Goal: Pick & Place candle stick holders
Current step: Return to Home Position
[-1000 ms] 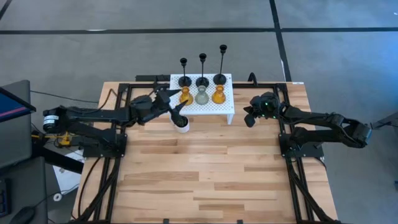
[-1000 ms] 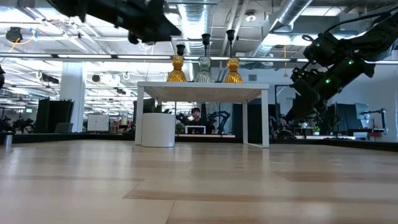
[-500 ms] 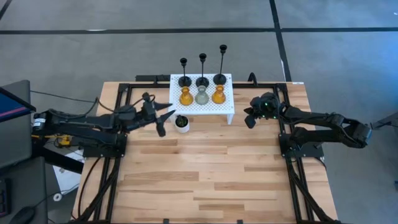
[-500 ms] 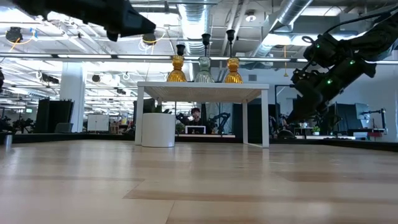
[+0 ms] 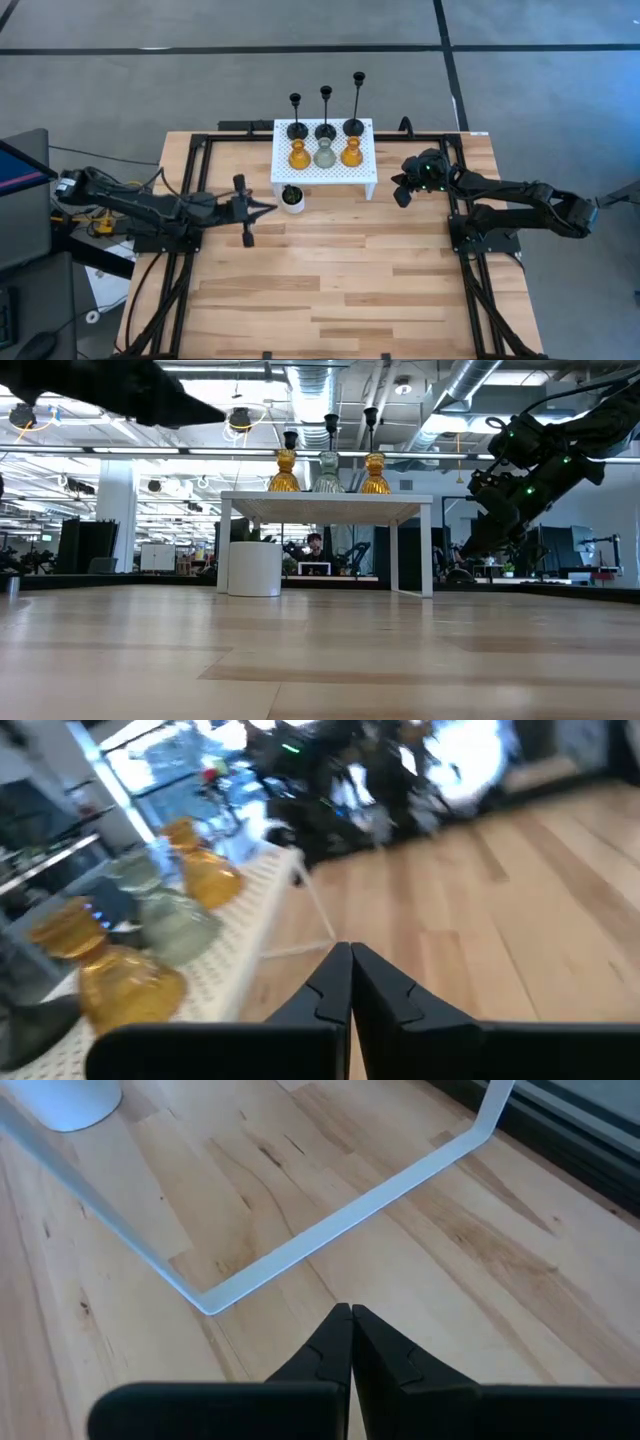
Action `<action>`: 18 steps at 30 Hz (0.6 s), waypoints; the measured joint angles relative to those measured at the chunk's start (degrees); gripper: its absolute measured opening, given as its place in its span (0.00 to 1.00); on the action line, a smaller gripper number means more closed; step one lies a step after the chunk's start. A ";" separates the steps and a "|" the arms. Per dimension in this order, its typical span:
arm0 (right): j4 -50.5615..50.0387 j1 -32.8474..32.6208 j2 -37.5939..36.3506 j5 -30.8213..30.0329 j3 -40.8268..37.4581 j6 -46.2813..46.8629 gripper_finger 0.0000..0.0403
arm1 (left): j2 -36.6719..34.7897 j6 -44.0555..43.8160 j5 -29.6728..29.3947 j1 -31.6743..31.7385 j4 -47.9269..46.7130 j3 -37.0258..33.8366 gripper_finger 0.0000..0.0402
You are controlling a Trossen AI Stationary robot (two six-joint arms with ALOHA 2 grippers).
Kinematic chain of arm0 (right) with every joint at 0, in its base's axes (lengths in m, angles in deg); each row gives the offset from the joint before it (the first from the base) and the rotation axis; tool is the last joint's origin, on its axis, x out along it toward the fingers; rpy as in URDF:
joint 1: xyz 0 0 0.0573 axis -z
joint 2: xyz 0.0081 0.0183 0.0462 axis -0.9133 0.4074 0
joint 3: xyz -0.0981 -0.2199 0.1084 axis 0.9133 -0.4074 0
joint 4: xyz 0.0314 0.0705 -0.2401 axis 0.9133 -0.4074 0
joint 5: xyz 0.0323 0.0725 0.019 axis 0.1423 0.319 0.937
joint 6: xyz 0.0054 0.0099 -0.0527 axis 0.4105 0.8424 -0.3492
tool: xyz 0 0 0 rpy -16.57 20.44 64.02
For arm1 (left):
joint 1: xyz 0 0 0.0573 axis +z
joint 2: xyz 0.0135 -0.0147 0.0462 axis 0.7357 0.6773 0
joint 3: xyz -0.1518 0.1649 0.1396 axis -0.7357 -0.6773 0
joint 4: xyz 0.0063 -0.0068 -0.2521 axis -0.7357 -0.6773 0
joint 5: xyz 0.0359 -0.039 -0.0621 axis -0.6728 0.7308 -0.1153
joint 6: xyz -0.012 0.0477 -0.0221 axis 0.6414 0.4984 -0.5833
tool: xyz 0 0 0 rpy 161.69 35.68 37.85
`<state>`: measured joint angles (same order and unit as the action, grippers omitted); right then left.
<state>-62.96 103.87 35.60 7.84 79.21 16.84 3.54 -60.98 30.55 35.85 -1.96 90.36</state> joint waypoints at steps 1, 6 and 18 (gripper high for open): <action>0.00 0.00 0.00 0.00 0.00 -0.02 0.00 | -0.46 1.40 0.00 -1.20 -1.79 -0.03 0.01; -0.02 0.00 0.00 0.15 0.00 -1.27 0.00 | -3.46 2.91 0.36 -5.08 -8.31 -0.11 0.02; -1.90 0.00 -10.89 12.95 0.00 -1.01 0.00 | -11.48 2.07 11.54 -5.46 -12.52 -0.11 0.01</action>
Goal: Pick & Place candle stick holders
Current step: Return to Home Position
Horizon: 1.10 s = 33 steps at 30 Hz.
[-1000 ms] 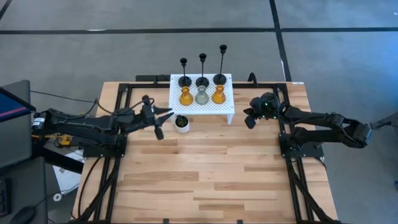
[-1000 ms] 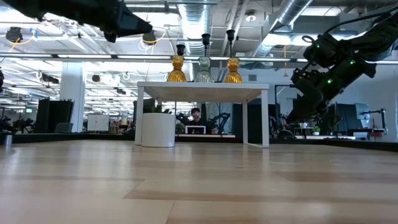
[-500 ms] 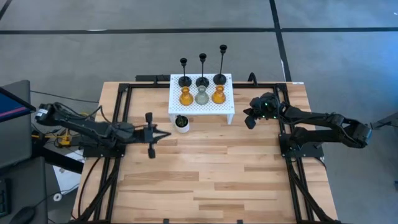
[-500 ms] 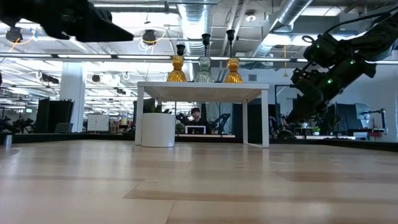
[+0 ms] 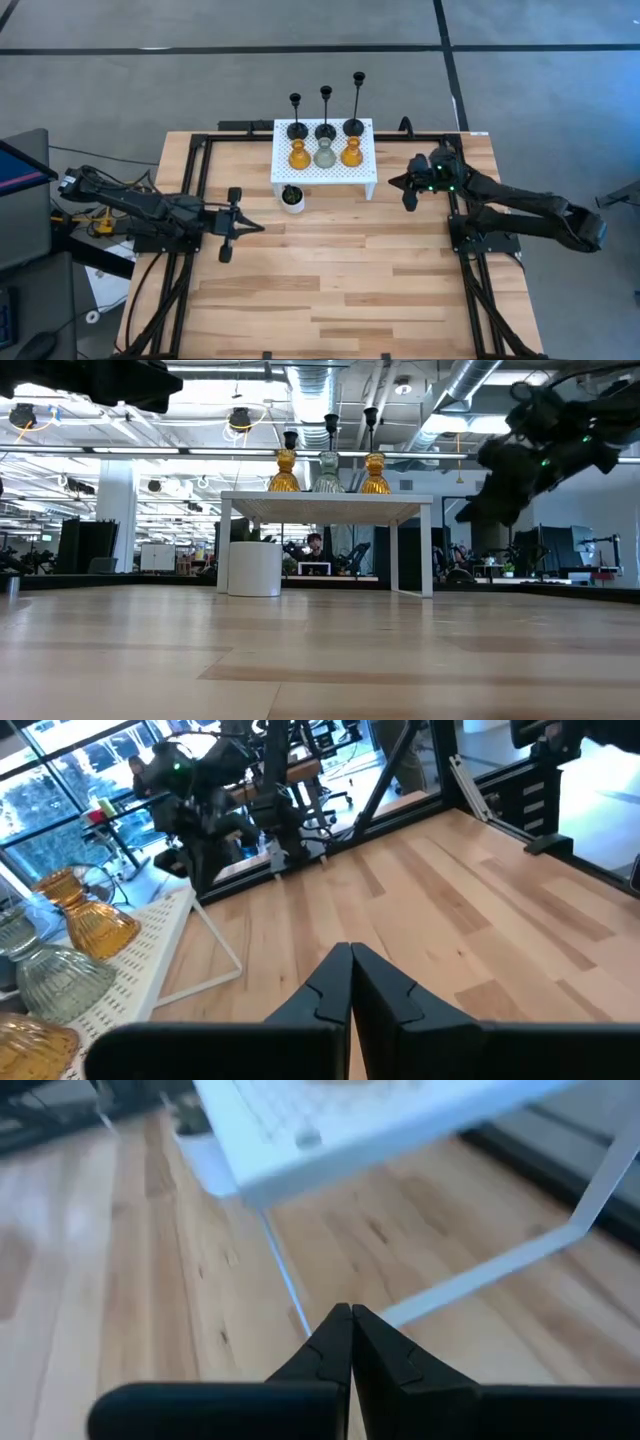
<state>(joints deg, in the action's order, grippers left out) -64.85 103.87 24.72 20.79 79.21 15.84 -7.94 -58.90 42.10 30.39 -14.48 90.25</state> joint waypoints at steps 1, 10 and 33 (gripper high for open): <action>-0.57 0.00 -1.64 0.09 0.00 0.03 0.00 | -0.08 -0.26 0.02 0.00 0.03 0.00 0.01; -2.82 0.00 -16.56 0.07 0.00 3.91 0.00 | 0.03 -0.85 1.75 0.00 0.04 0.00 0.02; -3.36 -24.07 -29.94 -22.58 0.02 7.82 0.00 | 0.06 -0.83 1.75 0.00 0.23 -1.28 0.02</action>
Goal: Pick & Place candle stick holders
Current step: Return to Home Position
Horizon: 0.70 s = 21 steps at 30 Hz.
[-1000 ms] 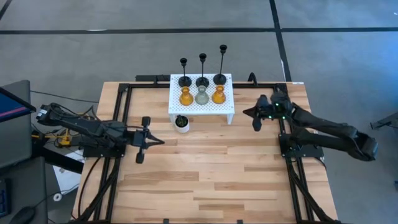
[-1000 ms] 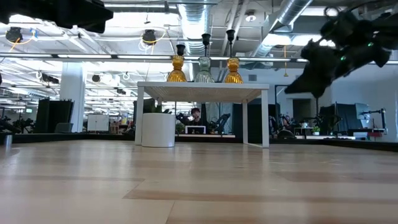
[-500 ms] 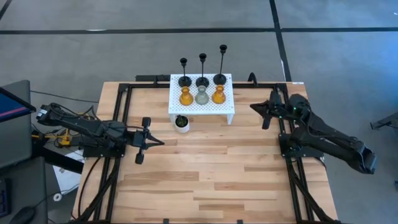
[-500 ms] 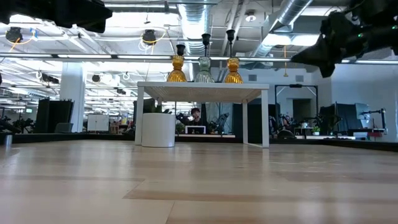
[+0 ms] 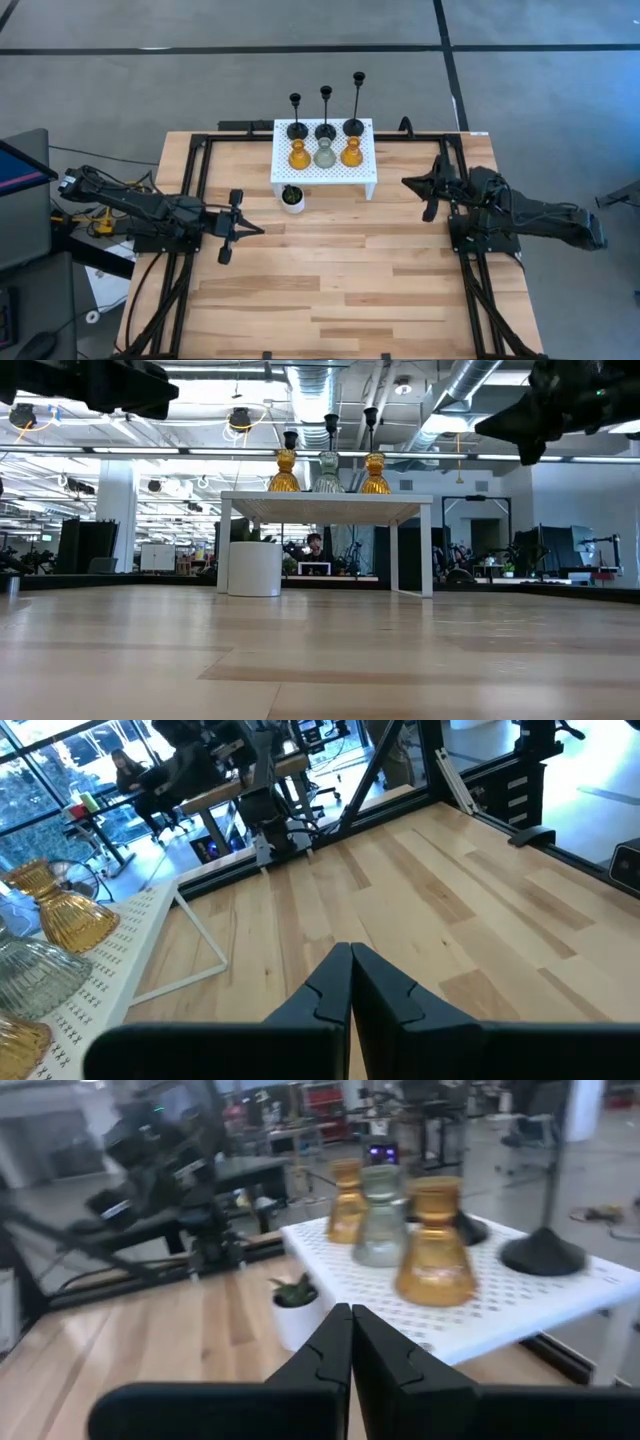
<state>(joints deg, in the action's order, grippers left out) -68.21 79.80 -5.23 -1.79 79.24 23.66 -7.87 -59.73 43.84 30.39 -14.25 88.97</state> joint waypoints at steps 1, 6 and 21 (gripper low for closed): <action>-0.01 -1.70 -0.28 -0.84 0.00 -0.57 0.00 | -0.03 0.00 0.00 0.00 0.07 -0.20 0.02; -2.66 -7.41 -3.55 -0.98 2.12 -4.37 0.00 | -0.03 -0.02 0.01 0.00 0.35 -0.33 0.01; -12.71 -9.33 -18.09 -5.94 3.96 -5.25 0.00 | -0.03 -0.02 0.00 0.02 1.05 -0.33 0.02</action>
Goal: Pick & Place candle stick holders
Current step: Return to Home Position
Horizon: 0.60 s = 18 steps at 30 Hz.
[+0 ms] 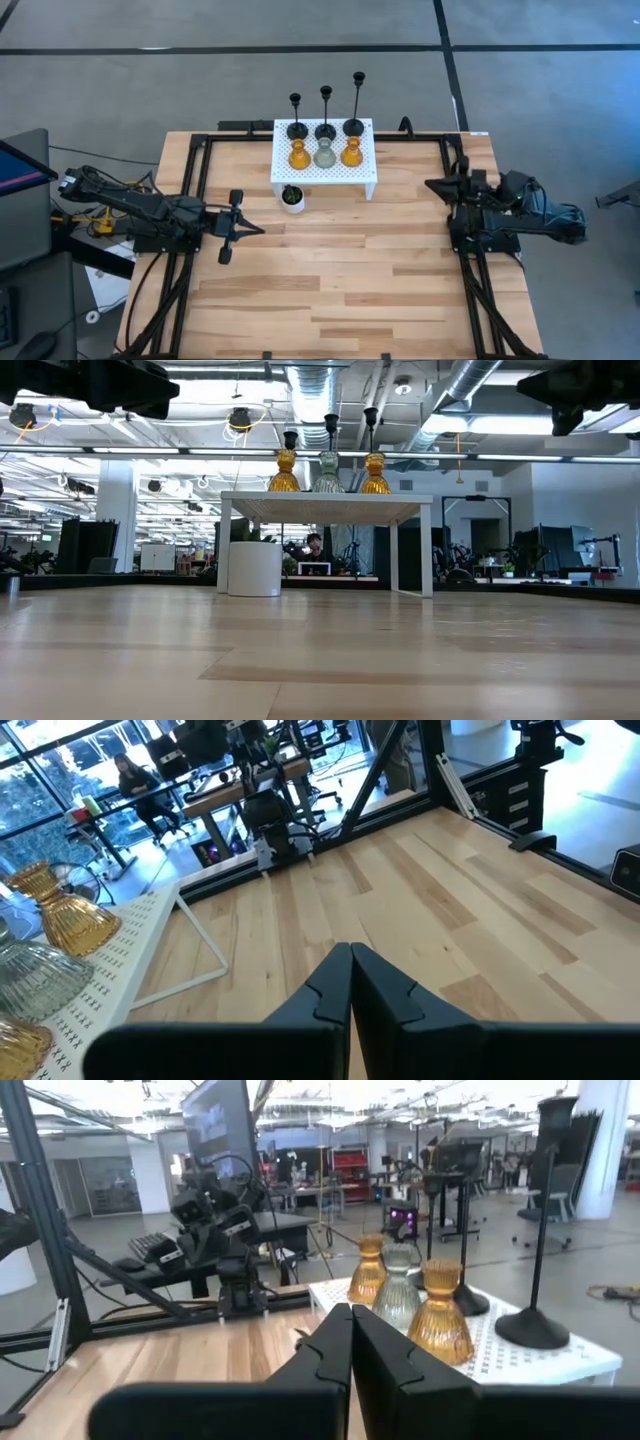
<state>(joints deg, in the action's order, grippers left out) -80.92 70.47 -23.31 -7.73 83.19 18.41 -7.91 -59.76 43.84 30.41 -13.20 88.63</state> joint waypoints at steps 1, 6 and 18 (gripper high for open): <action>-0.06 0.00 -0.51 0.01 0.00 -0.62 0.00 | 0.00 0.00 0.00 -0.01 0.08 0.00 0.02; -0.06 0.00 -0.71 0.01 0.27 -1.47 0.00 | 0.00 -0.02 0.00 -0.02 0.18 0.00 0.01; -1.33 0.00 -0.71 0.21 -3.41 -1.02 0.00 | 0.00 -0.02 0.00 -0.02 0.36 0.00 0.01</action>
<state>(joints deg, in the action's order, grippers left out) -82.25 70.47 -24.02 -7.51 79.78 17.40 -7.91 -59.78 43.84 30.39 -12.84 88.63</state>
